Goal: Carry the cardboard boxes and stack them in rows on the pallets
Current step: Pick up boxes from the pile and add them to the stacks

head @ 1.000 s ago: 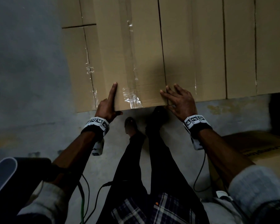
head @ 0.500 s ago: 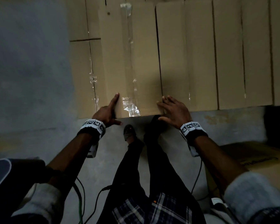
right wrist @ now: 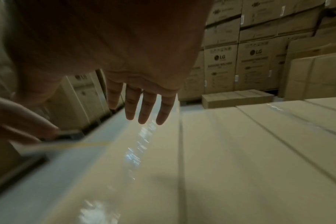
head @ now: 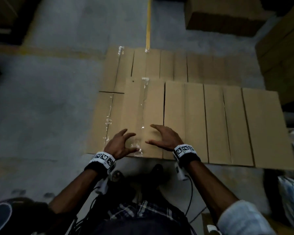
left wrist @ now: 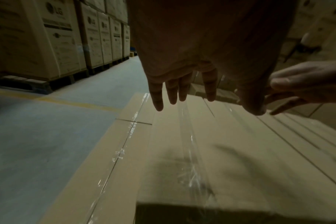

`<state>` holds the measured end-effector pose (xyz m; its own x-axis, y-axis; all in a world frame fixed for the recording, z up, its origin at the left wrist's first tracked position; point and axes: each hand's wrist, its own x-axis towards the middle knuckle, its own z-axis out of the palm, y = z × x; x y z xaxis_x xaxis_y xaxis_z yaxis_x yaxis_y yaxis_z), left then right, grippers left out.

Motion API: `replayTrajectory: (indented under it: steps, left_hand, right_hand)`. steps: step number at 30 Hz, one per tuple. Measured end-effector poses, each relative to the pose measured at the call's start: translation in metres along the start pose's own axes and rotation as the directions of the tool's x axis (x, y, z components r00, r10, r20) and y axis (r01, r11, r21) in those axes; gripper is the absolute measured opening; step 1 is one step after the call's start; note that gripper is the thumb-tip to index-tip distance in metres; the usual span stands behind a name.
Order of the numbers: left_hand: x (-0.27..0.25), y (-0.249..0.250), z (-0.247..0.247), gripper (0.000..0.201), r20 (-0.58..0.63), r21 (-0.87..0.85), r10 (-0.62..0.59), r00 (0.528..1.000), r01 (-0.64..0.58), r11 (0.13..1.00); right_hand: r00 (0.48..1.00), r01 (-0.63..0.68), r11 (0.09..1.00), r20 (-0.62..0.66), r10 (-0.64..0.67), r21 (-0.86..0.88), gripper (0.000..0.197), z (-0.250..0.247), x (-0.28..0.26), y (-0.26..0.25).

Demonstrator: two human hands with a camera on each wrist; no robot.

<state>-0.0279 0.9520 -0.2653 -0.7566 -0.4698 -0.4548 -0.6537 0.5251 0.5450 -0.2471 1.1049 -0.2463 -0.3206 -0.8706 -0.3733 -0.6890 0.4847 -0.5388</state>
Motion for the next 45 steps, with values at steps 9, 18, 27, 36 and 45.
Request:
replayTrajectory:
  steps: [9, 18, 27, 36, 45]
  left_hand:
    - [-0.036, -0.064, -0.099, 0.051, -0.159, -0.148, 0.175, 0.972, -0.199, 0.969]
    - [-0.115, -0.259, -0.201, 0.039, -0.328, -0.16, 0.148, 0.933, -0.209, 0.965]
    - [-0.146, -0.394, -0.313, 0.044, -0.451, -0.229, 0.008, 0.893, -0.124, 0.965]
    - [-0.072, -0.457, -0.417, 0.04, -0.395, -0.164, 0.034, 0.918, -0.107, 0.981]
    - [0.076, -0.496, -0.589, 0.039, -0.315, -0.037, 0.079, 0.946, -0.096, 0.995]
  right_hand:
    - [0.976, 0.157, 0.986, -0.159, -0.146, 0.057, 0.061, 0.035, 0.057, -0.161]
    - [0.978, 0.184, 0.976, -0.117, -0.17, 0.118, 0.055, 0.151, 0.137, -0.352]
    - [0.966, 0.254, 0.964, -0.069, -0.249, 0.08, 0.057, 0.194, 0.227, -0.503]
    - [0.952, 0.261, 0.955, -0.202, -0.231, 0.141, 0.051, 0.173, 0.367, -0.563]
    - [0.931, 0.258, 0.94, -0.316, -0.181, 0.223, 0.049, 0.102, 0.542, -0.616]
